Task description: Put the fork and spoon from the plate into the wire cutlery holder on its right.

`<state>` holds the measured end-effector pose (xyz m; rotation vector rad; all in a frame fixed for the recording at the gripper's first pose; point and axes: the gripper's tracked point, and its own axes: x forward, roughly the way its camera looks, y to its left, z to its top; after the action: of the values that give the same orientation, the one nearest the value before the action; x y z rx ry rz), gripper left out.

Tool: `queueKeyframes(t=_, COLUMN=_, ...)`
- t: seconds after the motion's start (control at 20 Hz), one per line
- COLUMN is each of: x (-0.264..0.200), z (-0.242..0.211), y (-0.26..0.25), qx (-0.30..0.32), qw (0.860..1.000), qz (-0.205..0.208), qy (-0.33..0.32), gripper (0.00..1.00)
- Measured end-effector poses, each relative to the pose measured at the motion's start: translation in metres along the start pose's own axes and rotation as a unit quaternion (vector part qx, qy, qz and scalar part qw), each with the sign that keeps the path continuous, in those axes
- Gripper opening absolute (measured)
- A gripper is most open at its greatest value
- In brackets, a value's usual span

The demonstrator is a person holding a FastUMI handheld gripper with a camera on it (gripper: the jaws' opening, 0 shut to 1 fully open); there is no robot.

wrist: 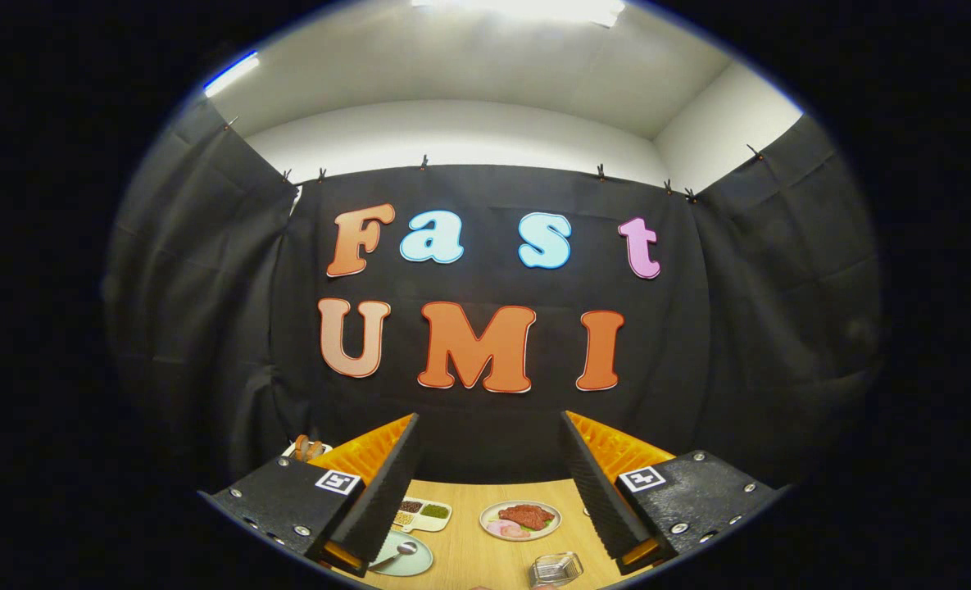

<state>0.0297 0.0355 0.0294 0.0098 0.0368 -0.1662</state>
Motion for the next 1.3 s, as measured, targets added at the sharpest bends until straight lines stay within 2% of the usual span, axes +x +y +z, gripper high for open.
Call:
queueKeyframes(t=0.3, x=-0.002, z=-0.023, y=0.017, qx=-0.007, qw=0.998, qz=-0.018, qy=0.057, gripper=0.99)
queueKeyframes(t=0.4, x=0.003, z=-0.037, y=0.025, qx=-0.012, qw=0.996, qz=-0.013, qy=0.083, gripper=0.99)
queueKeyframes(t=0.55, x=0.019, z=-0.07, y=0.044, qx=-0.005, qw=0.991, qz=0.013, qy=0.135, gripper=0.98)
queueKeyframes(t=0.65, x=0.03, z=-0.103, y=0.062, qx=0.006, qw=0.981, qz=0.041, qy=0.189, gripper=0.99)
queueKeyframes(t=0.85, x=0.05, z=-0.179, y=0.096, qx=-0.004, qw=0.949, qz=0.101, qy=0.299, gripper=0.99)
queueKeyframes(t=0.95, x=0.059, z=-0.213, y=0.106, qx=-0.008, qw=0.93, qz=0.118, qy=0.347, gripper=0.99)
queueKeyframes(t=1.15, x=0.061, z=-0.273, y=0.127, qx=0.009, qw=0.886, qz=0.15, qy=0.439, gripper=0.99)
queueKeyframes(t=1.3, x=0.053, z=-0.319, y=0.141, qx=0.0, qw=0.848, qz=0.156, qy=0.506, gripper=0.97)
